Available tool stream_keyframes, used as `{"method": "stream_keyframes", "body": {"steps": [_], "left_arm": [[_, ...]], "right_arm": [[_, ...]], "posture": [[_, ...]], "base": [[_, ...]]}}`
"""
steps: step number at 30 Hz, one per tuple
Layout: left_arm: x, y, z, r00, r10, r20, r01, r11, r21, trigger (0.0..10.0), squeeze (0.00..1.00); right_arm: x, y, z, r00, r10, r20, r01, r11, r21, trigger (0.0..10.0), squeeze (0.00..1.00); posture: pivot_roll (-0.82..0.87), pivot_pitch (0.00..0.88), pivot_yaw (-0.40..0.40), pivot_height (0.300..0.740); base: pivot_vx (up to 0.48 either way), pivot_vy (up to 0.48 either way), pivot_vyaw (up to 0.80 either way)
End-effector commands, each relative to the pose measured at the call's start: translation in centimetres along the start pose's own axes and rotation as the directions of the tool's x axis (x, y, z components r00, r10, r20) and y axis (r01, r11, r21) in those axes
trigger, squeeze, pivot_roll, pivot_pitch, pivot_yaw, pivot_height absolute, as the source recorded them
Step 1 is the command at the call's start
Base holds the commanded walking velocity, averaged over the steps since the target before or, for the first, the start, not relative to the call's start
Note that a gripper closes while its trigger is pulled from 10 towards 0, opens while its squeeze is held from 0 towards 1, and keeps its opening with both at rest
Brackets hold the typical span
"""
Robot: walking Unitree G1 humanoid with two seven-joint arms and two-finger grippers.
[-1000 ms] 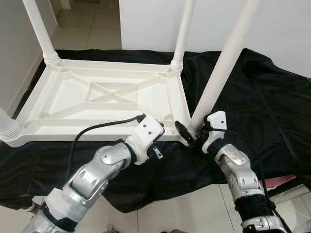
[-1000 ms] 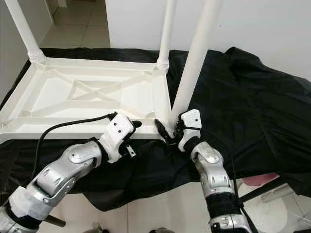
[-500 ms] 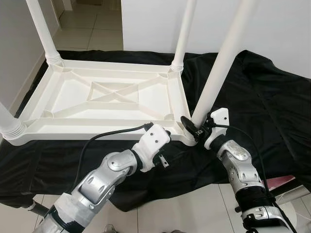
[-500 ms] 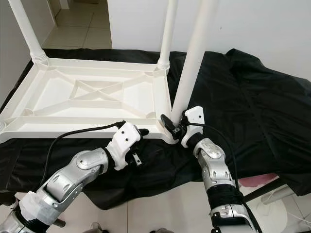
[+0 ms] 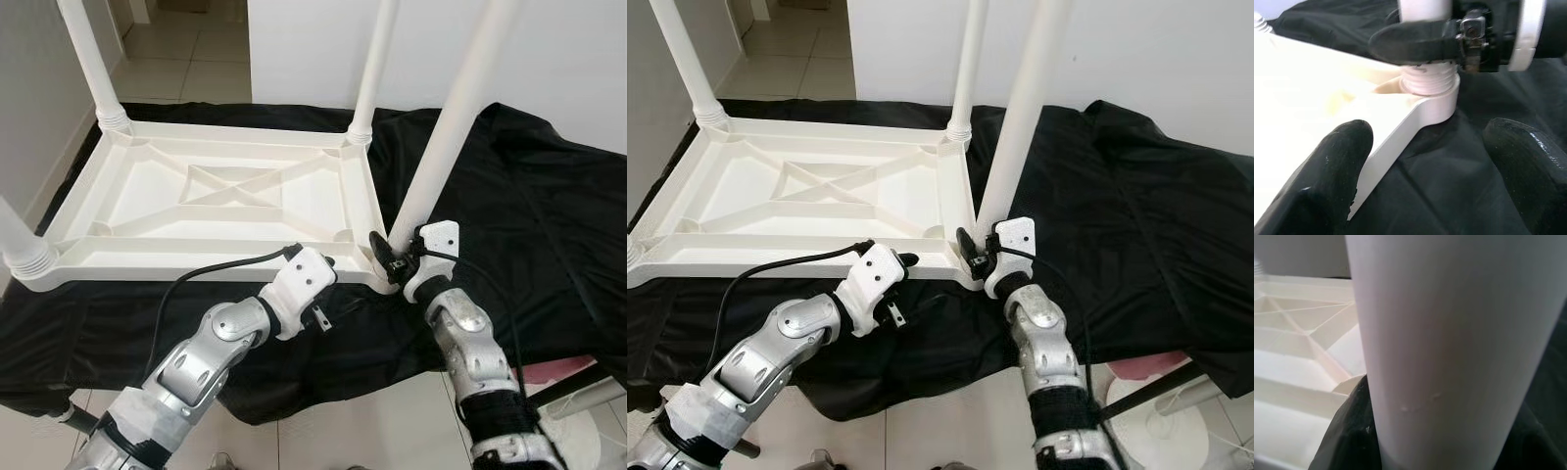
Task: Building children table
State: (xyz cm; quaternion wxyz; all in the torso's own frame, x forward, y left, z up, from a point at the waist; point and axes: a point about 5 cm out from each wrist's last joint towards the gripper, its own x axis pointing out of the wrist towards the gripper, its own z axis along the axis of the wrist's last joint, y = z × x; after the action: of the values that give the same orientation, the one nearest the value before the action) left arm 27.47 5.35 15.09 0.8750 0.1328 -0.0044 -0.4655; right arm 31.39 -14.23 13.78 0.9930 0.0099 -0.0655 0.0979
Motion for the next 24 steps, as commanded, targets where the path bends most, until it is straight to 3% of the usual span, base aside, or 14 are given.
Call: {"method": "stream_keyframes", "body": {"steps": [1,2,7,8,11,24], "left_arm": [[-0.1,0.6,-0.1,0.999,0.042,-0.025,-0.042,0.999,-0.005,10.0,0.00],[-0.2,0.7,-0.1,0.998,0.050,-0.029,-0.050,0.999,-0.009,10.0,0.00],[-0.5,1.1,-0.5,0.997,0.066,-0.041,-0.066,0.998,-0.003,10.0,0.00],[-0.5,1.2,-0.4,0.997,0.072,-0.021,-0.071,0.997,0.030,10.0,0.00],[-0.5,1.4,-0.1,0.997,0.078,-0.008,-0.078,0.997,0.018,10.0,0.00],[-0.7,1.5,0.0,0.997,0.072,-0.010,-0.072,0.997,0.032,10.0,0.00]], "right_arm": [[-1.2,-0.1,-1.9,0.986,-0.133,-0.096,0.135,0.991,0.010,10.0,0.00],[-1.5,0.2,-2.0,0.976,-0.195,-0.095,0.197,0.980,0.015,10.0,0.00],[-1.8,1.2,-2.2,0.953,-0.286,-0.103,0.291,0.956,0.038,10.0,0.00],[-1.9,2.3,-2.3,0.949,-0.290,-0.122,0.297,0.954,0.039,10.0,0.00],[-1.9,2.7,-2.1,0.955,-0.272,-0.121,0.279,0.959,0.044,10.0,0.00],[-2.5,1.3,-1.4,0.955,-0.289,-0.071,0.290,0.957,0.013,10.0,0.00]], "posture": [[-0.03,0.096,-0.051,0.740],[-0.03,0.096,-0.051,0.740],[-0.04,0.100,-0.048,0.740],[-0.03,0.105,-0.054,0.740],[-0.02,0.103,-0.052,0.740],[-0.02,0.104,-0.039,0.740]], "base": [[0.000,0.000,0.00],[0.000,0.000,0.00],[0.000,0.000,0.00],[0.000,0.000,0.00],[0.000,0.000,0.00],[0.000,0.000,0.00]]}}
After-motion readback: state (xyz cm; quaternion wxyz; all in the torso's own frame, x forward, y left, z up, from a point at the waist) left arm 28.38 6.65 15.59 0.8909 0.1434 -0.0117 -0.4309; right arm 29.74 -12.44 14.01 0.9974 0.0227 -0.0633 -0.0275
